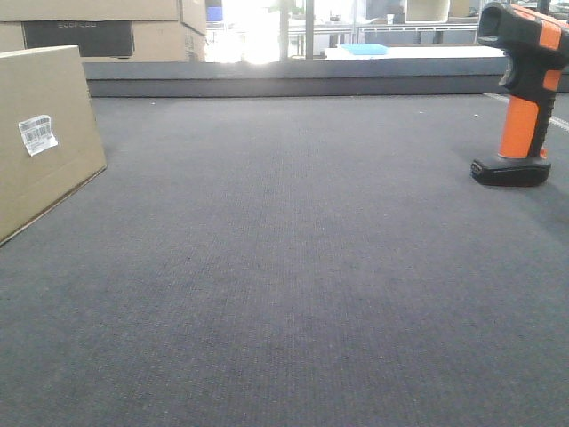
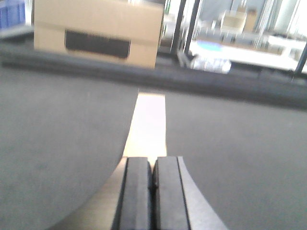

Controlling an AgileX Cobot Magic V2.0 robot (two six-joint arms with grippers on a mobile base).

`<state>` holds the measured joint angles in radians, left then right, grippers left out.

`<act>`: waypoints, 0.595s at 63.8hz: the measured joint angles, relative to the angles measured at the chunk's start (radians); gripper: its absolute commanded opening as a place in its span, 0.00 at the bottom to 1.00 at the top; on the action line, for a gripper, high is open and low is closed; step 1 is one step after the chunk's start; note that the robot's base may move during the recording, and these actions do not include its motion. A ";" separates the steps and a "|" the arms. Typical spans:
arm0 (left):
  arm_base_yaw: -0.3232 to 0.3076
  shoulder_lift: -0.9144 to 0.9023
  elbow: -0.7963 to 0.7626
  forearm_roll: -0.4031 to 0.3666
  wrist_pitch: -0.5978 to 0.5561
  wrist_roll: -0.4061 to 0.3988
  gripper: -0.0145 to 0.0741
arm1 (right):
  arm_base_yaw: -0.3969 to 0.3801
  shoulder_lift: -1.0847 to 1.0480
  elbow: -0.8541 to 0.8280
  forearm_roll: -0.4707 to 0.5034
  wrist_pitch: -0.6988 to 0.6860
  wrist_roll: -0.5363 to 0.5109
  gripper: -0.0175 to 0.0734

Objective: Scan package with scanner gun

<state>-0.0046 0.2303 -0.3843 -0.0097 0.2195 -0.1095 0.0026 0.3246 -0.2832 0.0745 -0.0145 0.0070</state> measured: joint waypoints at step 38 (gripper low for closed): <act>0.000 -0.138 0.004 0.000 -0.012 0.000 0.04 | 0.000 -0.127 -0.002 -0.002 0.024 0.000 0.01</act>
<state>-0.0046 0.0920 -0.3804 -0.0097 0.2073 -0.1095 0.0026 0.1977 -0.2853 0.0723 0.0095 0.0070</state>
